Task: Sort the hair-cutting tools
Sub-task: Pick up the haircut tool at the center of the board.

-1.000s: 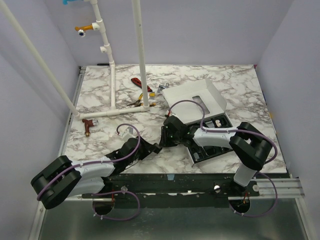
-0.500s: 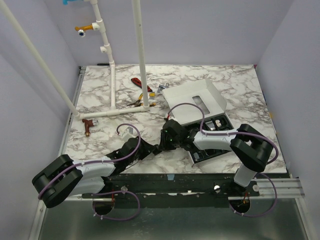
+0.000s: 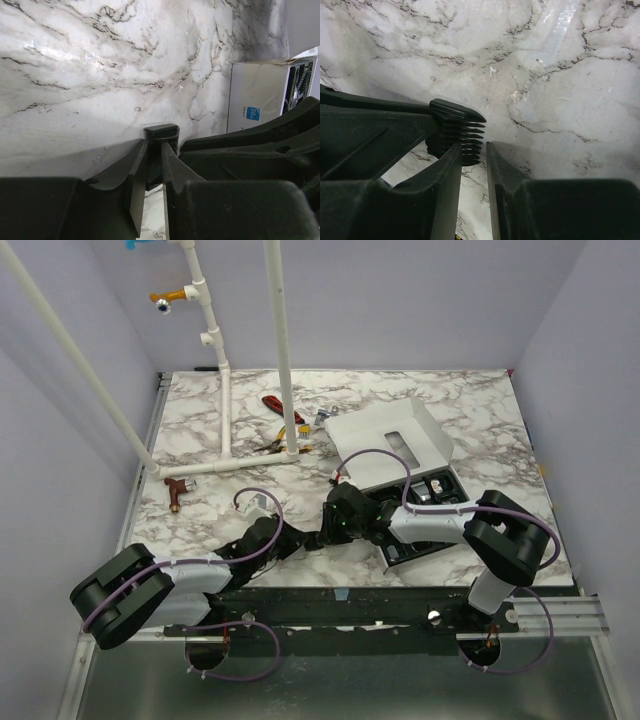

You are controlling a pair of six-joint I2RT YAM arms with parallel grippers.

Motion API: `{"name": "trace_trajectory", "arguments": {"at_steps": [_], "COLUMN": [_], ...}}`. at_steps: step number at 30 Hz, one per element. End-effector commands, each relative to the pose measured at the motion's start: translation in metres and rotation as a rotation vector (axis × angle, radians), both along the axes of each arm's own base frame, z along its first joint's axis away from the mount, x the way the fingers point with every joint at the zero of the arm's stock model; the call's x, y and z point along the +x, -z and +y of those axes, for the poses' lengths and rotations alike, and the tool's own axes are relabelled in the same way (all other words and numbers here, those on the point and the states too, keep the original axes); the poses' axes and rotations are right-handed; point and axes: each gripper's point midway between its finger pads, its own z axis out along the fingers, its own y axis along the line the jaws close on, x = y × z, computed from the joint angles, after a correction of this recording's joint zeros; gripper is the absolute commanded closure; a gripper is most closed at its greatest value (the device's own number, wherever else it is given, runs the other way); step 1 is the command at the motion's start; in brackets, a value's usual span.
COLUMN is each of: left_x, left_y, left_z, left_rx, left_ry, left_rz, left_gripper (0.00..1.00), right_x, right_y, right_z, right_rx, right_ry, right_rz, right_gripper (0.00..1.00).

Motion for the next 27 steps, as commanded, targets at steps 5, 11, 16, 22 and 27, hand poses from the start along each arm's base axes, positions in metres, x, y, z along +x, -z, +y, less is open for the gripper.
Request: {"name": "trace_trajectory", "arguments": {"at_steps": [5,11,16,22,27], "left_x": [-0.019,-0.025,-0.034,-0.038,-0.037], "left_y": [0.003,-0.005,-0.002,-0.001,-0.004], "left_z": [-0.012,-0.02,-0.02,-0.022,-0.025], "left_rx": [-0.043,-0.09,-0.092,-0.096,-0.11], "left_ry": [0.125,0.186,0.22,0.254,0.265], "left_rz": [-0.006,-0.035,-0.019,-0.024,-0.039], "left_gripper": [0.81,0.73,0.71,0.81,0.89], "right_x": [-0.024,-0.024,-0.022,-0.022,-0.021], "right_y": [0.023,0.023,0.022,0.022,0.021], "right_z": [-0.009,-0.014,-0.013,-0.012,-0.01], "right_rx": [-0.046,-0.05,-0.034,-0.028,-0.023], "right_ry": [-0.033,-0.022,-0.02,-0.019,-0.018], "right_rz": [0.069,0.061,0.045,0.043,0.04], "right_gripper": [0.71,0.71,0.71,0.71,0.71]}}
